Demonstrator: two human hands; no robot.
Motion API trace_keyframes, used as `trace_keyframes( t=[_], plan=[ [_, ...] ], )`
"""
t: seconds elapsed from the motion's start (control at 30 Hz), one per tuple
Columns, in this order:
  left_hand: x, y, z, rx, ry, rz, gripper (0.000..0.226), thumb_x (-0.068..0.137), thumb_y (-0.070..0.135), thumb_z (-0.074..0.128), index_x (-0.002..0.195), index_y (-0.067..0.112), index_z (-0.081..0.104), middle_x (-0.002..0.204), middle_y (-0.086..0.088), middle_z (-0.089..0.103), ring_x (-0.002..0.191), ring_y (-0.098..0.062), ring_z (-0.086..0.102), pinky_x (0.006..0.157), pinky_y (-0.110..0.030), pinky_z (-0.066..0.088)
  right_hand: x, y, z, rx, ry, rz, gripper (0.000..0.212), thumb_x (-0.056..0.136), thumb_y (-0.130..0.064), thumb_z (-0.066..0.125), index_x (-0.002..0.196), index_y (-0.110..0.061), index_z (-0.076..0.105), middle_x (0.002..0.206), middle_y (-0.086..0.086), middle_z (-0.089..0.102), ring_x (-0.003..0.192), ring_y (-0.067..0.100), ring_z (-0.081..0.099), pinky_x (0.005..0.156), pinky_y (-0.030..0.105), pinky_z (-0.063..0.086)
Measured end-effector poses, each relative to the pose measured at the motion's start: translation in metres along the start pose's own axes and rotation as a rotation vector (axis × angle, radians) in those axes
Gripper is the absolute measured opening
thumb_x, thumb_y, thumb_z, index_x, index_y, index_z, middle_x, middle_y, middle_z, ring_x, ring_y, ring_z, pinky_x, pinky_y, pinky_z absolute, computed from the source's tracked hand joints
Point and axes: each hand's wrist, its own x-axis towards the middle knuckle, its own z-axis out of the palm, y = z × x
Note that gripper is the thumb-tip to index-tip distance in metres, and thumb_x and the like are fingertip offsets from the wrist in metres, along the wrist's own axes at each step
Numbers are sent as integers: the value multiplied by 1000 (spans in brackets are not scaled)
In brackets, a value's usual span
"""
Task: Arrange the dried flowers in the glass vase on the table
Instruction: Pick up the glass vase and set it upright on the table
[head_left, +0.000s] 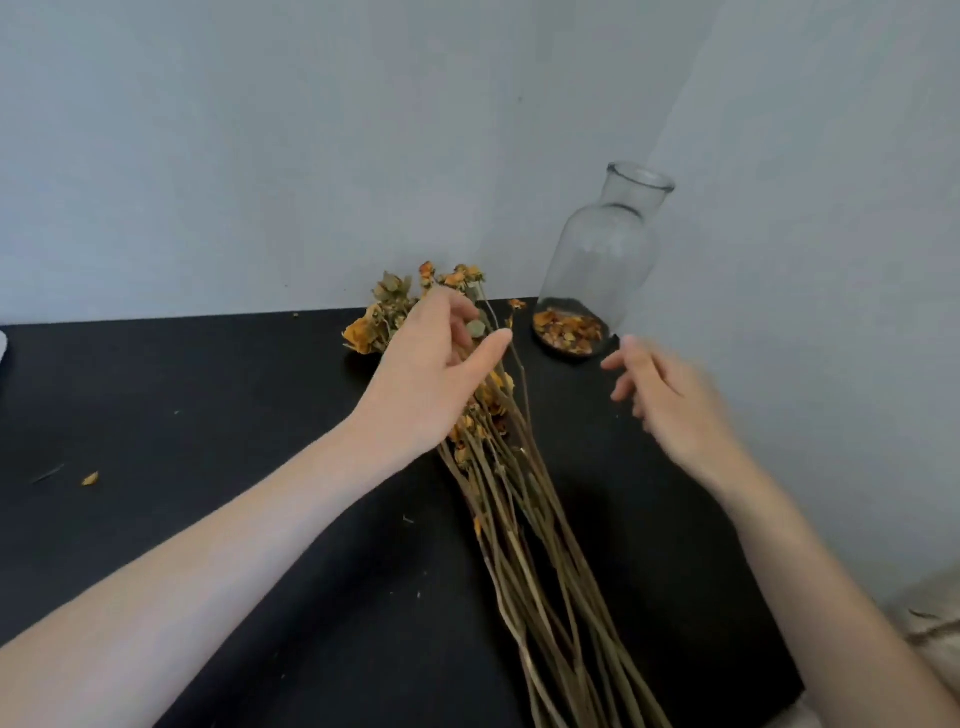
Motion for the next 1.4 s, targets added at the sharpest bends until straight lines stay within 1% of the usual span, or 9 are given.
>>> trace_keyframes(
  t=[0.13,0.23,0.37,0.5,0.67,0.87,1.07,1.27,1.4],
  plan=[
    [57,18,27,-192,15,-81,57,81,37,67,124,11,39,98,1,50,83,-9,52,75,-24,49,46,-14,-20,31,250,-61,30,90,-48,48,99,-20,56,86,-7,60,73,3,54,66,22,41],
    [100,24,53,-178,-66,-79,86,74,37,75,138,10,25,125,-4,45,107,-13,48,84,-23,41,87,-23,-33,-13,365,-28,57,81,-54,59,120,-13,50,111,3,57,100,16,54,82,26,43],
    [138,17,88,-175,-197,-109,110,68,36,80,146,11,7,148,-11,26,133,-26,33,107,-36,33,133,-28,-29,-32,268,87,80,72,-57,67,131,-9,44,133,11,49,123,28,45,102,45,40],
    [151,1,115,-187,-237,-88,109,67,31,82,145,12,9,145,-10,28,133,-25,32,98,-27,31,154,-20,-14,112,216,96,74,70,-50,72,127,-10,49,130,9,54,121,27,49,102,45,41],
    [159,-11,134,-202,-211,-198,117,61,33,85,146,13,7,149,-8,25,136,-26,30,109,-40,31,162,-14,-3,291,292,93,57,70,-39,76,115,-11,54,116,5,58,109,22,55,97,41,45],
    [155,2,129,-201,-158,-126,111,57,37,86,143,16,19,143,-2,34,116,-8,35,88,-22,32,154,-24,-17,342,366,24,52,67,-32,79,110,-11,57,111,6,63,103,21,59,93,42,48],
    [151,58,79,-192,-42,-11,111,55,39,86,141,18,20,138,-2,34,125,-18,37,98,-31,36,133,-91,-55,284,438,-150,53,65,-42,77,106,-14,57,100,0,59,94,17,56,80,29,46],
    [91,83,0,-43,191,2,107,51,50,82,136,20,26,128,2,37,121,-18,38,99,-39,41,80,-168,-51,395,270,-286,50,63,-45,79,101,-21,57,91,-16,53,94,7,54,82,25,45],
    [34,80,-50,-4,249,-55,108,43,58,78,131,21,29,116,7,38,110,-13,42,75,-22,40,37,-201,-22,429,138,-345,49,65,-45,77,101,-19,57,87,-18,51,88,3,51,71,18,40]
  ],
)
